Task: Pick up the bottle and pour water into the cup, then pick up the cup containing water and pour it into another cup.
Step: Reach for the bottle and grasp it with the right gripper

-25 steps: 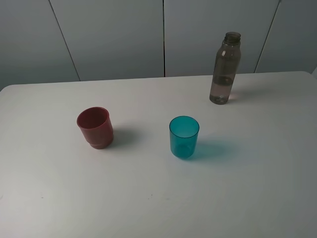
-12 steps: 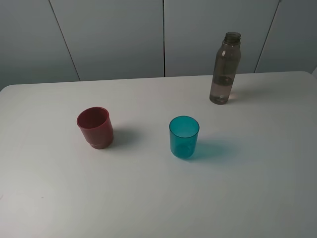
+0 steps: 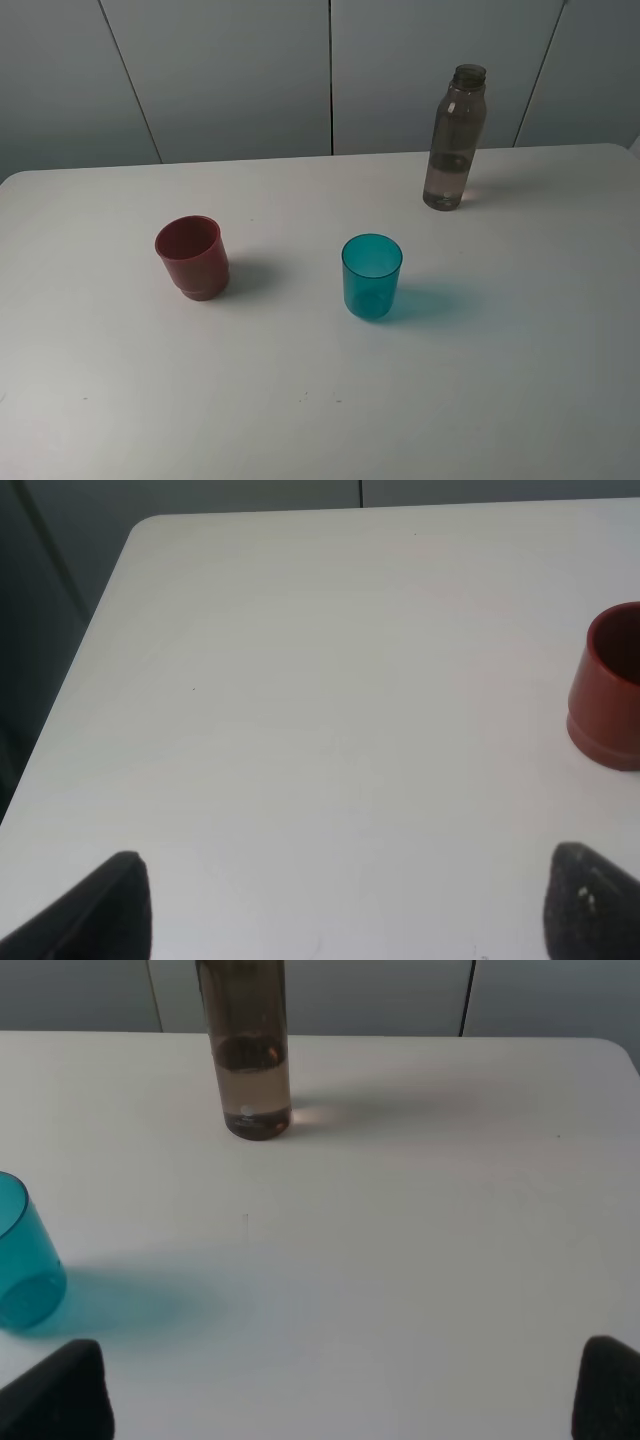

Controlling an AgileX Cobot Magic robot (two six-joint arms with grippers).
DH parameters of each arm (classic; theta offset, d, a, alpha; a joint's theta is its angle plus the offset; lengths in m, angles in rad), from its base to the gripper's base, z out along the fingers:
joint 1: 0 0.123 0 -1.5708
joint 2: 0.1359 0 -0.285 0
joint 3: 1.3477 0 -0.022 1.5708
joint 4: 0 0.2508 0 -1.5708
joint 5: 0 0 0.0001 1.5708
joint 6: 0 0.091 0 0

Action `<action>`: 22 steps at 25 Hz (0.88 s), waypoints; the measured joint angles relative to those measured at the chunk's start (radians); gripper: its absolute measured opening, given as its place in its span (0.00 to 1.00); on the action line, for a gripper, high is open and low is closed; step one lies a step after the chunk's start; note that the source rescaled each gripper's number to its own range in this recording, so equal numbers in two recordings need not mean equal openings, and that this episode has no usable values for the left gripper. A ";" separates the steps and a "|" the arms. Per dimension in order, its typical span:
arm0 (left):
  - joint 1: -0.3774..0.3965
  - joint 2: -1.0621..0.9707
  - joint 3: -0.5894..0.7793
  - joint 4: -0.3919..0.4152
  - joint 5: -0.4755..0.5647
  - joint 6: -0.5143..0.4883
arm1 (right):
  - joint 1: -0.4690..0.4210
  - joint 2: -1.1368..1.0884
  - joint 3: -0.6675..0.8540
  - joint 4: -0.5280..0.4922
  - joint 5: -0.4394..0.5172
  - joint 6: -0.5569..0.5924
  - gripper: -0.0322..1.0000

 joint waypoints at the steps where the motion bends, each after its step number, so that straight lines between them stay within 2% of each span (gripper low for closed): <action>1: 0.000 0.000 0.000 0.000 0.000 0.000 | 0.000 0.000 0.000 0.000 0.000 0.000 1.00; 22: 0.000 0.000 0.000 0.000 0.000 0.000 | 0.000 0.000 0.000 0.000 0.000 0.000 1.00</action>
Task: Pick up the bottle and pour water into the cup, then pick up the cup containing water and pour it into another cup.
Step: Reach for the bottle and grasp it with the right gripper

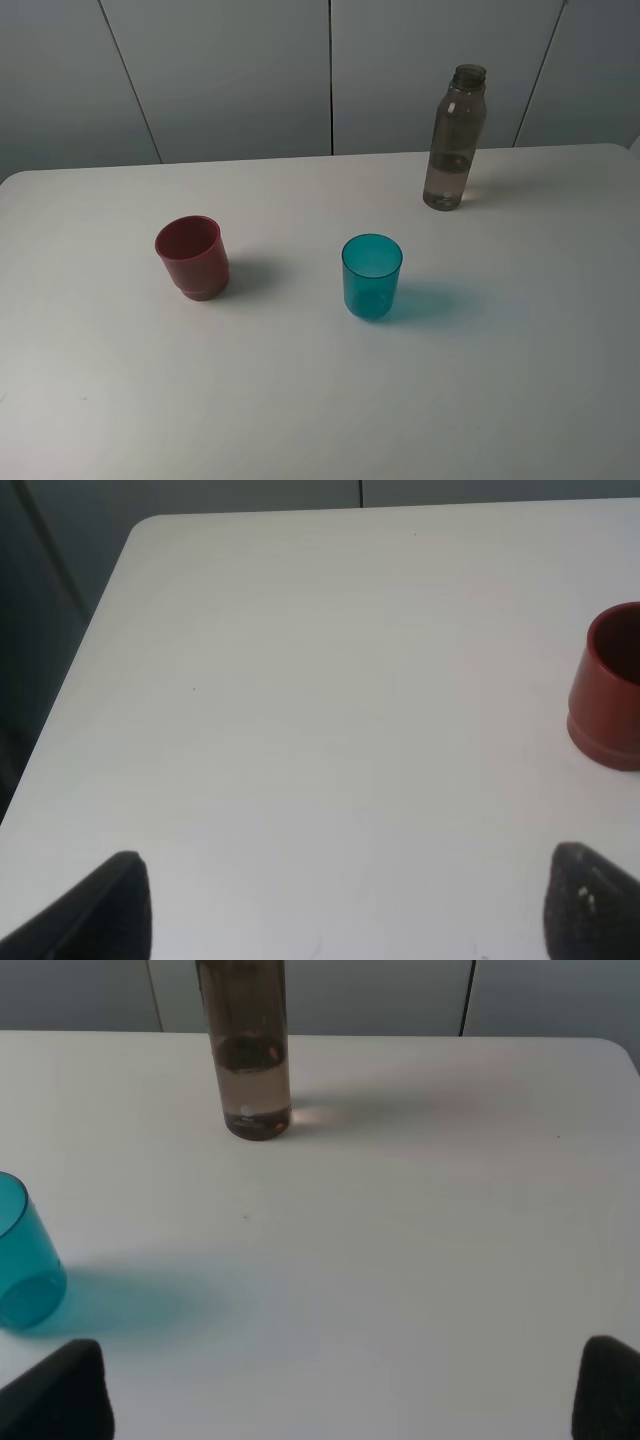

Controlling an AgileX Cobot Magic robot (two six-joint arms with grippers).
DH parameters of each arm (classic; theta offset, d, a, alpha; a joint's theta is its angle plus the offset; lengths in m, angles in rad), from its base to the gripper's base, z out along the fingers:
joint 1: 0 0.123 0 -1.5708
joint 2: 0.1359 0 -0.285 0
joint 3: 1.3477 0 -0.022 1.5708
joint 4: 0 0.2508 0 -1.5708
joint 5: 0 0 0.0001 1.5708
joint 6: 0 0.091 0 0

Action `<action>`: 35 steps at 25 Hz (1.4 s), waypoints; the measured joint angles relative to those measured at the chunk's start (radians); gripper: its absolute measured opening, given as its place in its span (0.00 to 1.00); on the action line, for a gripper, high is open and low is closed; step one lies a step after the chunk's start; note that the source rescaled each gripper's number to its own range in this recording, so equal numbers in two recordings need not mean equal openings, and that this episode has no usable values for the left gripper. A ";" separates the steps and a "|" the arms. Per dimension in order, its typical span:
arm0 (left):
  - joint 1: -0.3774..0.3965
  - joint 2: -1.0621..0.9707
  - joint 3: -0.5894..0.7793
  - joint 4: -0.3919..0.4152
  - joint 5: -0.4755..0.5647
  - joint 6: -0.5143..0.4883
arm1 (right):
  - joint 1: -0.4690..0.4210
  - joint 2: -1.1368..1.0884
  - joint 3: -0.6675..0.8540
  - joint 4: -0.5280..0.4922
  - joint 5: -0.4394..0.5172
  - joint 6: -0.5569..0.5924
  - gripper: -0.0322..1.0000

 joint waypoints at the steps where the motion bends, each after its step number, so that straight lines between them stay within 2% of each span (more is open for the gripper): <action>1: 0.000 0.000 0.000 0.000 0.000 0.000 | 0.000 0.000 0.000 0.000 0.000 0.000 1.00; 17: 0.000 0.000 0.000 0.000 0.000 0.000 | -0.002 0.001 0.000 0.021 0.000 0.000 1.00; 23: 0.000 0.000 0.000 0.000 0.000 0.000 | -0.002 0.116 -0.013 0.021 -0.018 0.006 1.00; 25: 0.000 0.000 0.000 0.000 0.000 0.000 | -0.002 0.185 -0.055 0.021 -0.061 0.006 1.00; 30: 0.000 0.000 0.000 0.000 0.000 0.000 | -0.002 0.373 -0.174 0.021 -0.251 0.006 1.00; 35: 0.000 0.000 0.000 0.000 0.000 0.000 | -0.002 0.583 -0.214 0.030 -0.431 0.003 1.00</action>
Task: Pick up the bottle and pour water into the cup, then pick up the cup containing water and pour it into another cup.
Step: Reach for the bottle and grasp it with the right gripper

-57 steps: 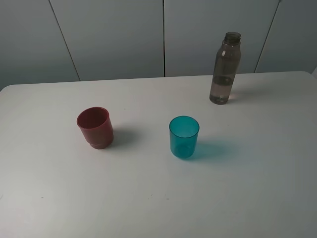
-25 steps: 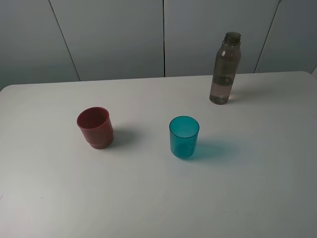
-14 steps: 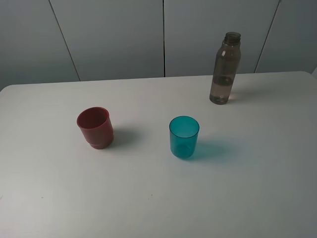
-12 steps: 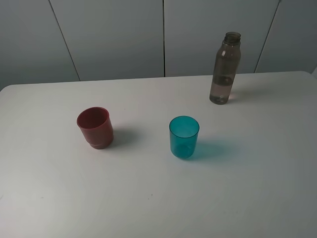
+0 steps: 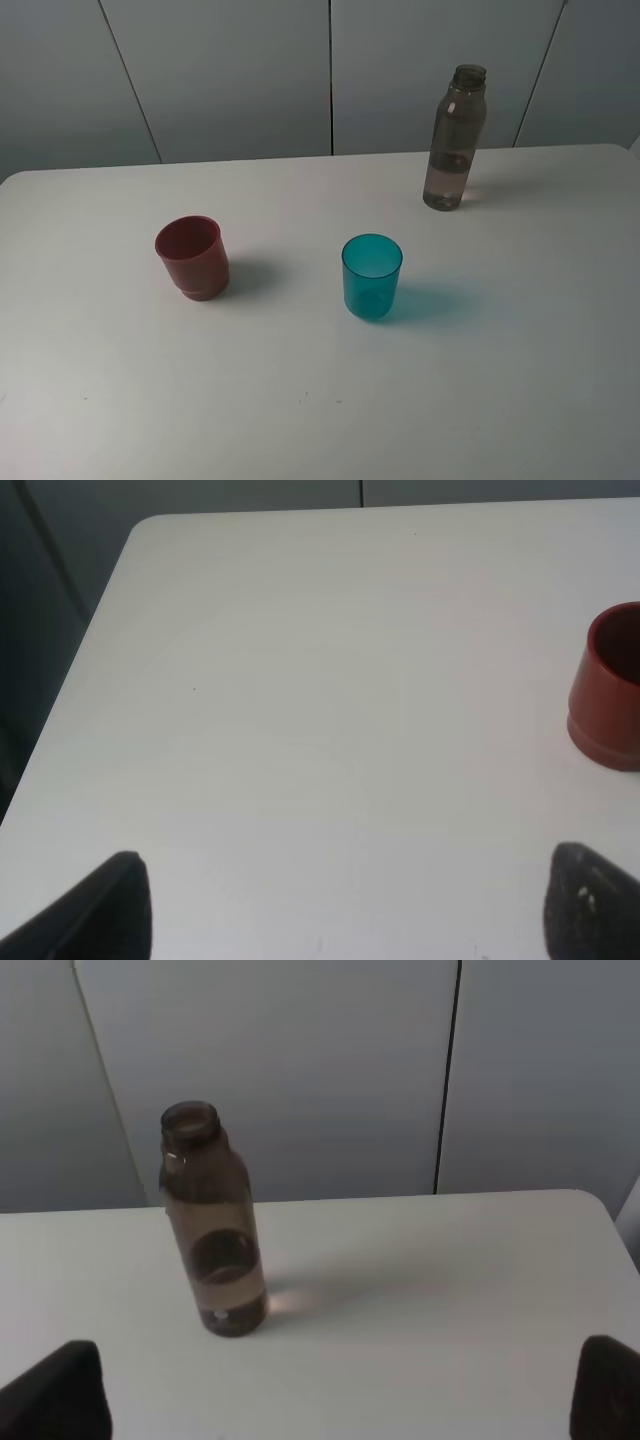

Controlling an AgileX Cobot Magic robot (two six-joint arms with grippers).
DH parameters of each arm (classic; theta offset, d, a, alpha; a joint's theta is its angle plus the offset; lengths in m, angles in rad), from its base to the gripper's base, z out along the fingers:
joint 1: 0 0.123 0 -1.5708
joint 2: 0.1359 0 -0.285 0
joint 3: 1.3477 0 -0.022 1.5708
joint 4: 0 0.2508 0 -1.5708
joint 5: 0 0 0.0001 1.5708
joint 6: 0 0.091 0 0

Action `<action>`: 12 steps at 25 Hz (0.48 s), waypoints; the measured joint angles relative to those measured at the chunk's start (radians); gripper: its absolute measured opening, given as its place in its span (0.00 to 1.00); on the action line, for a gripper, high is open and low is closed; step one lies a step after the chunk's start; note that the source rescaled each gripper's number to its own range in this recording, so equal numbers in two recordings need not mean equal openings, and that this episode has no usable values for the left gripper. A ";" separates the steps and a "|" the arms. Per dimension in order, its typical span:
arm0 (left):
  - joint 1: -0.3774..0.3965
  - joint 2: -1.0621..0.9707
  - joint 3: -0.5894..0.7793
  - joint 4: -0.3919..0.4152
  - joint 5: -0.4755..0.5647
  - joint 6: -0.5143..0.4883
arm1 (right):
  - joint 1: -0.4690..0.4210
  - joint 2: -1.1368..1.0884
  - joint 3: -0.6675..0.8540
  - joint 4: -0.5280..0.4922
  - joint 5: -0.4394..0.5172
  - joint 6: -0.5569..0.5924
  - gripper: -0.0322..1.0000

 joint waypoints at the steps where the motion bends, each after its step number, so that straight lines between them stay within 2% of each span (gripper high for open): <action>1: 0.000 0.000 0.000 0.000 0.000 0.000 | 0.000 0.043 -0.002 0.008 -0.029 -0.003 1.00; 3: 0.000 0.000 0.000 0.000 0.000 0.000 | 0.010 0.120 -0.002 0.013 -0.076 -0.019 1.00; 5: 0.000 0.000 0.000 0.000 0.000 0.000 | 0.060 0.199 -0.002 0.013 -0.114 -0.033 1.00; 10: 0.000 0.000 0.000 0.000 0.000 0.000 | 0.272 0.376 -0.002 -0.012 -0.208 -0.090 1.00; 12: 0.000 0.000 0.000 0.000 0.000 0.000 | 0.326 0.460 -0.002 -0.012 -0.250 -0.095 1.00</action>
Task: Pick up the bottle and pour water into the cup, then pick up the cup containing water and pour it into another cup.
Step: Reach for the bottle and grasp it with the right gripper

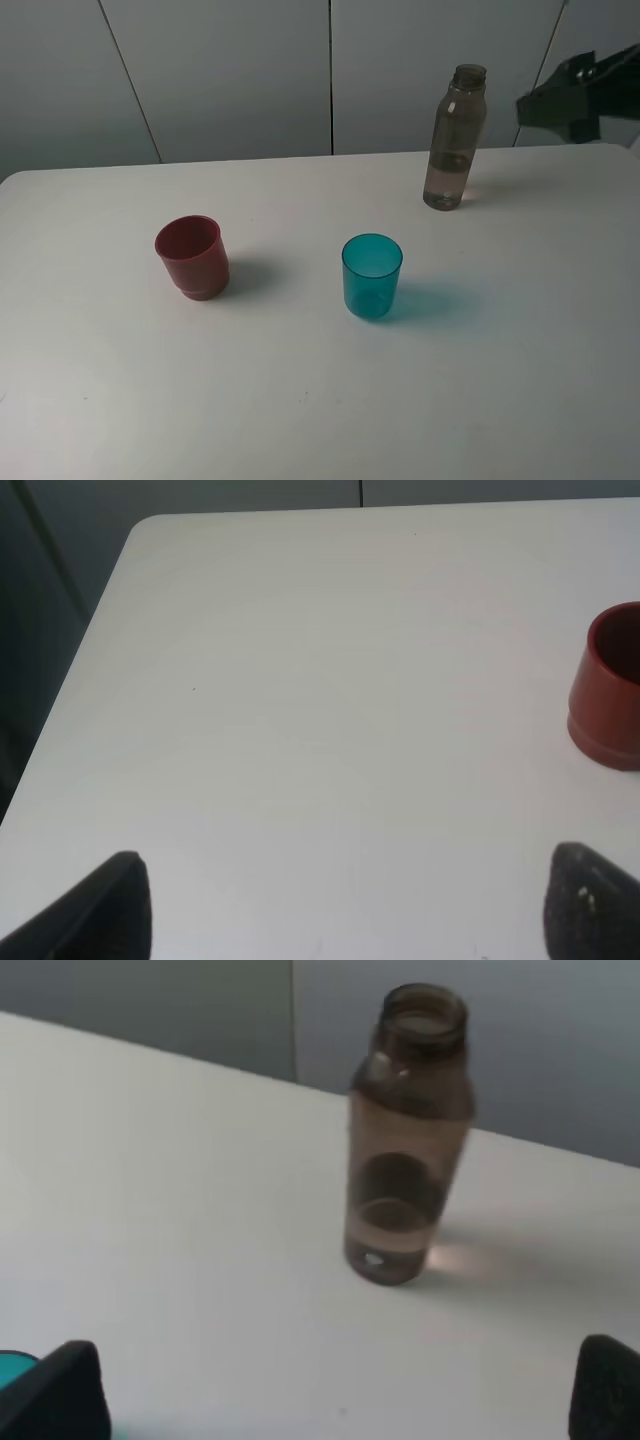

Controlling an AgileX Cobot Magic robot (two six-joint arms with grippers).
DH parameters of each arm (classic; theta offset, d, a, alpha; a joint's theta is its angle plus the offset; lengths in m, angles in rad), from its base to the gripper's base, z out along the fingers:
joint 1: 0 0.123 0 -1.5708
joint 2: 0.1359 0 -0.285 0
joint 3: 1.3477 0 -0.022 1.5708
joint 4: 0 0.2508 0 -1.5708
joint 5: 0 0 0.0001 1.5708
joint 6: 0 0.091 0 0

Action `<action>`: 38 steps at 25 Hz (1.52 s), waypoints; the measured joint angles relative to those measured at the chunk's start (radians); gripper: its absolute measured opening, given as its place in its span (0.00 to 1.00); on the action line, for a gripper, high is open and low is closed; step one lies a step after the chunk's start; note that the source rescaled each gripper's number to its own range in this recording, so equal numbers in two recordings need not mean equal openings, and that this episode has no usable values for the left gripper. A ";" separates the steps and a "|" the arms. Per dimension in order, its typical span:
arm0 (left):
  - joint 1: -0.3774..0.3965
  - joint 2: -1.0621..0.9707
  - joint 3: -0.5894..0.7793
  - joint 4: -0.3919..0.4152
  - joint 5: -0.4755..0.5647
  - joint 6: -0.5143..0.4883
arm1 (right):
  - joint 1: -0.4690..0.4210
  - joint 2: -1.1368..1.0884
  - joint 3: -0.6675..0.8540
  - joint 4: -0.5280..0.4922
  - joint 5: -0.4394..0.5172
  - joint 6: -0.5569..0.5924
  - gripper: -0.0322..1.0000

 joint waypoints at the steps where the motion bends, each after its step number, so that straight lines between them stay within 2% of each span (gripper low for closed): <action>1: 0.000 0.000 0.000 0.000 0.000 0.000 | 0.013 0.036 0.000 0.000 -0.026 -0.004 1.00; 7: 0.000 0.000 0.000 0.000 0.000 0.000 | 0.024 0.272 0.000 0.028 -0.166 -0.006 1.00; 16: 0.000 0.000 0.000 0.000 0.000 0.000 | 0.024 0.558 0.027 0.028 -0.501 -0.006 1.00; 21: 0.000 0.000 0.000 0.000 0.000 0.000 | 0.024 0.697 0.027 0.029 -0.620 -0.004 1.00; 26: 0.000 0.000 0.000 0.000 0.000 0.007 | 0.024 0.799 0.027 0.029 -0.717 0.015 1.00; 33: 0.000 0.000 0.000 0.000 0.000 0.007 | 0.024 0.890 0.029 0.027 -1.004 0.091 1.00; 38: 0.000 0.000 0.000 0.000 0.000 0.007 | 0.024 0.947 0.029 0.014 -1.152 0.134 1.00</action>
